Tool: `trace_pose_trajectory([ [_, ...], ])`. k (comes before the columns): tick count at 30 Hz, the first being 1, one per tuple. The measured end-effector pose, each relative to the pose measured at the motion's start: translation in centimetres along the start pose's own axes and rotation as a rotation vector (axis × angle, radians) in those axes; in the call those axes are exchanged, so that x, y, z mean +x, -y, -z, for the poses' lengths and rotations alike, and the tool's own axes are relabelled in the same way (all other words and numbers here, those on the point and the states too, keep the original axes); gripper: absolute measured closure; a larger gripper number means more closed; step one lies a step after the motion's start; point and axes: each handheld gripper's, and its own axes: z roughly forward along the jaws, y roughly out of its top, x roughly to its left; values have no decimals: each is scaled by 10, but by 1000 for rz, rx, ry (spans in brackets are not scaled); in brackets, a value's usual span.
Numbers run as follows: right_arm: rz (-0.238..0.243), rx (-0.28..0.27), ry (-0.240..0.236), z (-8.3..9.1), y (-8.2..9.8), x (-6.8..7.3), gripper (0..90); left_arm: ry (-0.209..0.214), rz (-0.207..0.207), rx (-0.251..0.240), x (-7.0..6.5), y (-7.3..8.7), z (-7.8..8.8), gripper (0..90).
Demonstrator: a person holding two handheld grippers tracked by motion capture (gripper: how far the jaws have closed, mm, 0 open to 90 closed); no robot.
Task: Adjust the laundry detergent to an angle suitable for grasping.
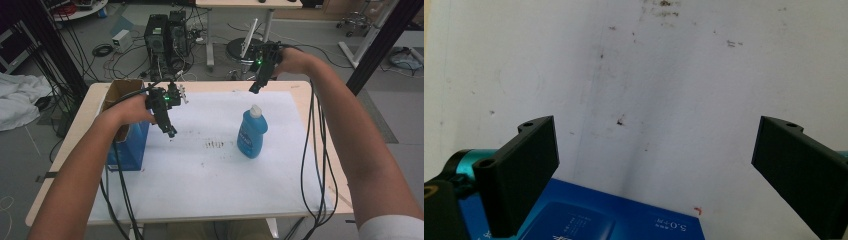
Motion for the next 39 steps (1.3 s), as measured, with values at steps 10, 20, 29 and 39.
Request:
trace_pose_trajectory([
  [10, 2, -2, 11, 7, -1, 8, 38, -23, -3, -8, -9, -1, 6, 48],
  [20, 6, -1, 13, 10, 0, 11, 38, -22, 7, -7, -10, 1, 8, 48],
  [29, -9, 19, 33, 18, 12, 15, 38, -19, 9, -7, -9, 3, 8, 48],
  [39, -37, 31, 46, 29, 35, 24, 38, -22, 6, -9, -11, 3, 6, 48],
])
